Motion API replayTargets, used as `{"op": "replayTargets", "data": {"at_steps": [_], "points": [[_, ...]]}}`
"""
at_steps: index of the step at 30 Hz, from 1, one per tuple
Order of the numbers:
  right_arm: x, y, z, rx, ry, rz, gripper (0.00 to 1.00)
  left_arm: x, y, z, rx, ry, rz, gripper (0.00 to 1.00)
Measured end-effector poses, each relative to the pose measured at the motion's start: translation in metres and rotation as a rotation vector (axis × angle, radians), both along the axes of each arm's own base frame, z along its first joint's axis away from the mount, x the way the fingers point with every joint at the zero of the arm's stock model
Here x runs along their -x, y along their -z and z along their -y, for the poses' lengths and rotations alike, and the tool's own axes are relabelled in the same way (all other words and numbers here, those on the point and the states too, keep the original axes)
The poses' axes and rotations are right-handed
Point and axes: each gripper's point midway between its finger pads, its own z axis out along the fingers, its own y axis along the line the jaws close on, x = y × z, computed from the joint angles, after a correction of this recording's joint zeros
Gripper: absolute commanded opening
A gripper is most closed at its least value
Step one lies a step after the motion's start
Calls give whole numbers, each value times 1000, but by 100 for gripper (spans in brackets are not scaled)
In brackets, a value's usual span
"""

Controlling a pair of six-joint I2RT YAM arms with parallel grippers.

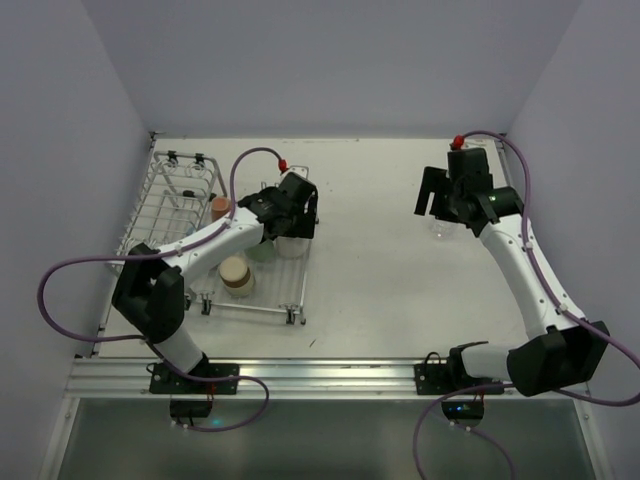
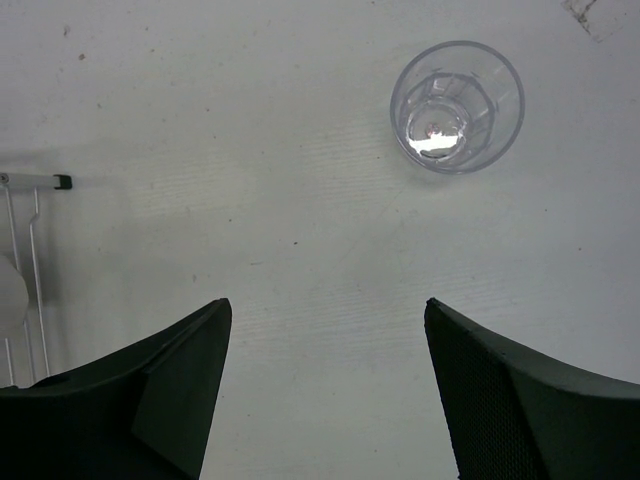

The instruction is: Unload the cups from the dish rack

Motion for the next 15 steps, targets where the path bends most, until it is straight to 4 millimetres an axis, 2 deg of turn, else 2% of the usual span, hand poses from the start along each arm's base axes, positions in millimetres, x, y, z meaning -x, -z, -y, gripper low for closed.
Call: {"op": "replayTargets", "data": {"at_steps": [4, 7, 10, 15], "points": [[2, -5, -6, -29, -24, 14, 81, 1, -4, -1, 1, 4, 5, 0], [2, -11, -14, -68, -57, 34, 81, 6, -21, -6, 10, 13, 28, 0], [2, -17, -23, -104, -89, 53, 81, 13, -59, -11, 59, 22, 102, 0], [2, -21, -36, -161, -138, 63, 81, 30, -140, -19, 189, 62, 265, 0]]}}
